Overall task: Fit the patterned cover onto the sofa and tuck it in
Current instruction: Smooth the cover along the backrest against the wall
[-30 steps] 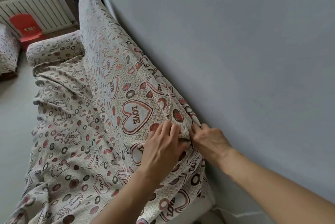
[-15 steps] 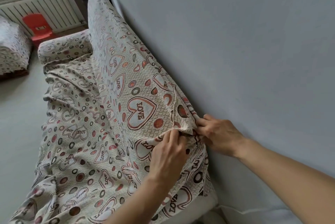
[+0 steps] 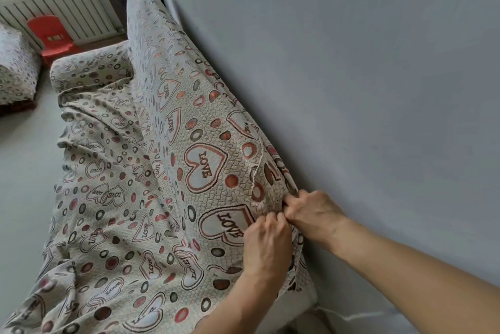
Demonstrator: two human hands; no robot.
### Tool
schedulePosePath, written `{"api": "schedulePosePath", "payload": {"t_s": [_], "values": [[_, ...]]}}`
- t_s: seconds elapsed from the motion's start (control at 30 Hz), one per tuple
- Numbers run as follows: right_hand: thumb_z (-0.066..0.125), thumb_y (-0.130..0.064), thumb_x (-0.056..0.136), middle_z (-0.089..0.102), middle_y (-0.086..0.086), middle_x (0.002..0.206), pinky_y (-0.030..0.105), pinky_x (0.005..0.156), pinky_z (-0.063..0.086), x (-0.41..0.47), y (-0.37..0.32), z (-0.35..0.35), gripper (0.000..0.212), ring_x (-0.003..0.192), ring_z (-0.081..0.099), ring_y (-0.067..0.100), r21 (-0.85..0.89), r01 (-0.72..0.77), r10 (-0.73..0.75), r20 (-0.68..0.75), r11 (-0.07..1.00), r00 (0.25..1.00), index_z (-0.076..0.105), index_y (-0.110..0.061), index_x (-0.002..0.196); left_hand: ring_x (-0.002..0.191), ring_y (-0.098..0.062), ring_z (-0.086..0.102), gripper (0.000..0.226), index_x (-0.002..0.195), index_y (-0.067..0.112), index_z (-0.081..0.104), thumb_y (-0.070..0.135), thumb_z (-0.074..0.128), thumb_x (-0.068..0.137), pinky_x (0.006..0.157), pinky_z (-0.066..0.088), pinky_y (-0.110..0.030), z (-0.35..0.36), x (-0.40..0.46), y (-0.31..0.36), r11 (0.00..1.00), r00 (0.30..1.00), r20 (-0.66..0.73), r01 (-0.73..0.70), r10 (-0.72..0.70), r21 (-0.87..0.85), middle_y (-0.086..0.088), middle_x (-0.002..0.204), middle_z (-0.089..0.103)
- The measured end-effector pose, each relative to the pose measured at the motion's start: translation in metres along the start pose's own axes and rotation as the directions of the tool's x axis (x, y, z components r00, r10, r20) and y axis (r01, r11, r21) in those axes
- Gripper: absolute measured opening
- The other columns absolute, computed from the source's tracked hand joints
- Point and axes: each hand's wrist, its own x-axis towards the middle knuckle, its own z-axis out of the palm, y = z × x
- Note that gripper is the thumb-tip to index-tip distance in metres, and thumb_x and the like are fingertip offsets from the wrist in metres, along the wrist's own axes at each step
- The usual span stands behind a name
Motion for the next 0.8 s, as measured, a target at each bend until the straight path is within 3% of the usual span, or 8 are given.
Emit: {"api": "schedulePosePath", "payload": {"t_s": [0.17,0.23,0.33,0.43,0.5,0.57,0.7,0.8], "values": [[0.041,-0.003,0.095,0.055,0.012,0.108,0.034,0.059,0.043,-0.005,0.002,0.005,0.024,0.09,0.064,0.031,-0.016,0.079,-0.077,0.06,0.997,0.995,0.062,-0.007,0.105,0.048,-0.012,0.057,0.019,0.063,0.018,0.066,0.005,0.071,0.05,0.042,0.045,-0.018,0.011,-0.007,0.003,0.999,1.0,0.001,0.016,-0.016,-0.046,0.002,0.056,0.059],[0.054,-0.006,0.089,0.059,0.012,0.101,0.032,0.054,0.046,-0.012,-0.004,0.012,0.015,0.079,0.066,0.029,-0.013,0.102,-0.099,0.161,0.995,0.982,0.067,-0.007,0.096,0.05,-0.011,0.057,0.015,0.063,0.018,0.066,0.01,0.055,0.058,0.044,0.045,-0.018,0.018,-0.015,0.008,0.999,1.0,0.013,-0.018,0.018,-0.038,0.002,0.057,0.059],[0.08,-0.013,0.061,0.061,0.006,0.074,0.022,0.037,0.04,-0.018,-0.007,0.03,0.011,0.05,0.063,0.019,0.027,0.086,-0.089,0.125,0.996,0.988,0.07,-0.015,0.066,0.051,-0.011,0.056,0.03,0.065,0.02,0.067,0.011,0.039,0.063,0.045,0.045,-0.019,0.027,-0.022,0.01,0.999,0.998,0.055,-0.023,0.024,-0.025,0.004,0.059,0.059],[0.057,-0.007,0.085,0.06,0.011,0.1,0.029,0.052,0.04,-0.02,-0.011,0.032,0.015,0.079,0.067,0.027,0.034,0.061,-0.066,0.165,0.998,0.984,0.069,-0.009,0.096,0.049,-0.01,0.056,0.016,0.066,0.02,0.067,0.011,0.059,0.056,0.043,0.044,-0.018,0.029,-0.021,0.01,0.999,0.996,0.074,-0.046,0.046,-0.013,0.004,0.059,0.059],[0.039,-0.001,0.094,0.054,0.016,0.115,0.034,0.062,0.037,-0.018,-0.013,0.038,0.029,0.098,0.062,0.032,-0.004,0.087,-0.085,0.168,0.996,0.982,0.061,-0.002,0.112,0.049,-0.011,0.056,0.026,0.065,0.02,0.066,0.009,0.075,0.044,0.042,0.044,-0.018,0.032,-0.02,0.011,0.999,0.992,0.124,-0.035,0.036,-0.013,0.002,0.058,0.059],[0.037,0.0,0.095,0.054,0.018,0.119,0.036,0.065,0.035,-0.017,-0.015,0.039,0.031,0.103,0.059,0.035,-0.007,0.085,-0.082,0.171,0.996,0.982,0.058,0.002,0.118,0.05,-0.012,0.057,0.032,0.065,0.02,0.066,0.012,0.082,0.039,0.043,0.045,-0.019,0.038,-0.021,0.011,1.0,0.988,0.155,-0.007,0.008,-0.004,0.003,0.058,0.059],[0.04,-0.001,0.094,0.056,0.019,0.119,0.037,0.068,0.04,-0.016,-0.017,0.04,0.032,0.104,0.059,0.036,0.061,0.06,-0.072,0.217,0.996,0.974,0.059,0.002,0.119,0.051,-0.012,0.058,0.028,0.065,0.019,0.066,0.01,0.078,0.041,0.044,0.048,-0.02,0.048,-0.022,0.008,1.0,0.993,0.116,-0.009,0.011,-0.015,0.004,0.06,0.06],[0.04,-0.003,0.094,0.059,0.015,0.117,0.036,0.07,0.043,-0.016,-0.019,0.039,0.031,0.104,0.061,0.034,0.067,0.045,-0.057,0.187,0.997,0.981,0.063,-0.003,0.115,0.051,-0.013,0.058,0.012,0.063,0.019,0.064,0.01,0.06,0.056,0.045,0.047,-0.019,0.042,-0.024,0.007,0.999,0.997,0.075,-0.033,0.035,-0.023,0.004,0.06,0.059]]}}
